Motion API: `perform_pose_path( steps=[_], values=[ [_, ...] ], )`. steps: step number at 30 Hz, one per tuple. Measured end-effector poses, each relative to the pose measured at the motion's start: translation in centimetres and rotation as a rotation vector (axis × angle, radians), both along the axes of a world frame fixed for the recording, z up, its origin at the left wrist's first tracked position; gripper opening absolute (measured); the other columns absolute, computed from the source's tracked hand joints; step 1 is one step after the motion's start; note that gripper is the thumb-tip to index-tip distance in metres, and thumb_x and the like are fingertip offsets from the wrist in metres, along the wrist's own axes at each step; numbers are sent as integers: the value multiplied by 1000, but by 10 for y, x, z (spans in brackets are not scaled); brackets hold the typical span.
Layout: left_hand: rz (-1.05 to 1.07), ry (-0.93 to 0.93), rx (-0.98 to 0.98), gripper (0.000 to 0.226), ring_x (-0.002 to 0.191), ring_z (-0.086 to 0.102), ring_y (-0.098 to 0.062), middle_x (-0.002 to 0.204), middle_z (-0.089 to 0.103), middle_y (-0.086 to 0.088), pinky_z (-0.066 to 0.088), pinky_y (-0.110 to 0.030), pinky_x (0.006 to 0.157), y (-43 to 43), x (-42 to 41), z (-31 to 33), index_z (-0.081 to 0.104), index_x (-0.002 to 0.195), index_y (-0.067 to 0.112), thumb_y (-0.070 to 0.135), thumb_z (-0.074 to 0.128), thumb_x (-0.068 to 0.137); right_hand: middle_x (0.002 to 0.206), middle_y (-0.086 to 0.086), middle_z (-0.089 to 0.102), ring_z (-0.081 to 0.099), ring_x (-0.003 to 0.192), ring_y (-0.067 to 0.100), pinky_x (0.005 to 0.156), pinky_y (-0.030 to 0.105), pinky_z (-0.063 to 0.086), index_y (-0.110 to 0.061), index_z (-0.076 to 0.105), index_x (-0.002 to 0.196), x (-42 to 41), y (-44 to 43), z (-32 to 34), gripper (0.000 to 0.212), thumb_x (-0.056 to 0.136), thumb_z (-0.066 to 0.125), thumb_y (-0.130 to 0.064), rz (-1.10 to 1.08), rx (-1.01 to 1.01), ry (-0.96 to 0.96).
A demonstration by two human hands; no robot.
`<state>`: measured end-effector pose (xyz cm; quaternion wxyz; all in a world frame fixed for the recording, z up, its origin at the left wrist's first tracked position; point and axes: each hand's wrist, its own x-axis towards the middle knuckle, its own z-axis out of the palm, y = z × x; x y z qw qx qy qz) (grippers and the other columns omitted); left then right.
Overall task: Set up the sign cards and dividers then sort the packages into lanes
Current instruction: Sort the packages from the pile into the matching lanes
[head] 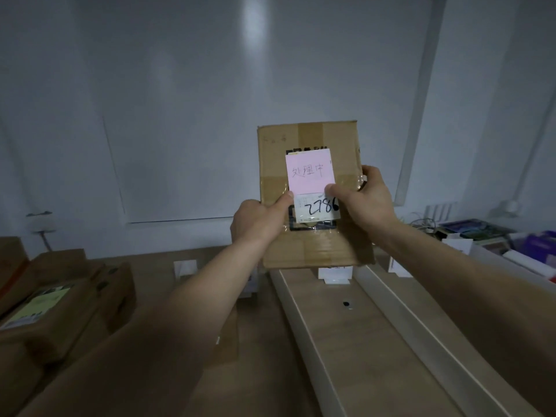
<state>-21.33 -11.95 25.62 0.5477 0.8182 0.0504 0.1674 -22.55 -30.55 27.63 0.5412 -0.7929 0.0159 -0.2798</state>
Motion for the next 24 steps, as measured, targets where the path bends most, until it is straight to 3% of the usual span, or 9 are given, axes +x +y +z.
perform_pose_path(
  steps=[4,6,9,11,13,16,19,21,24],
  values=[
    [-20,56,2,50,76,58,-16,80,59,6,49,-30,69,-74,26,-22,55,77,21,70,62,81,114,-4,64,64,95,16,73,26,48,-19,43,139,34,-76,-27,68,83,79,-33,21,28,76],
    [-17,92,-15,57,82,63,-21,87,65,2,54,-33,76,-108,43,-44,63,87,17,73,62,77,111,-4,64,64,94,17,69,24,47,-18,45,138,53,-112,-49,66,84,79,-34,31,23,118],
    [-27,172,-37,68,92,65,-22,97,69,4,54,-36,85,-155,65,-83,69,101,17,76,60,68,110,-5,64,65,97,19,78,30,50,-20,48,137,82,-159,-85,63,84,77,-38,46,-13,177],
    [-45,215,-38,57,97,64,-19,104,69,7,52,-35,86,-179,75,-112,68,110,22,65,66,73,103,-9,65,64,91,13,74,28,49,-23,53,130,102,-184,-115,53,85,77,-38,69,-50,235],
    [-55,241,-27,42,98,62,-15,108,67,9,50,-29,74,-198,82,-139,64,112,22,47,73,79,99,-14,67,63,84,7,70,24,48,-30,56,121,118,-202,-149,41,86,76,-38,104,-84,293],
    [-75,251,-51,24,101,65,-17,103,69,4,44,-15,61,-208,87,-183,67,103,16,12,74,81,114,-5,72,67,97,17,82,28,52,-24,59,128,131,-216,-197,47,85,77,-35,140,-79,381],
    [-119,341,-47,37,100,64,-17,102,67,1,51,-22,73,-213,94,-218,55,94,31,1,71,79,112,-9,72,67,91,9,78,17,55,-28,60,125,144,-223,-246,54,76,81,-38,180,-95,439],
    [-128,400,-32,41,101,65,-19,103,68,-1,56,-33,84,-214,101,-242,56,98,31,0,70,76,112,-9,72,69,94,14,87,36,59,-33,55,128,157,-225,-283,72,62,81,-49,206,-46,509],
    [-144,475,-21,52,102,64,-20,112,67,-6,59,-39,86,-215,109,-273,58,117,21,-1,70,71,106,-13,69,67,92,10,76,29,55,-43,50,123,167,-226,-315,67,69,87,-30,222,-31,557]
  ],
)
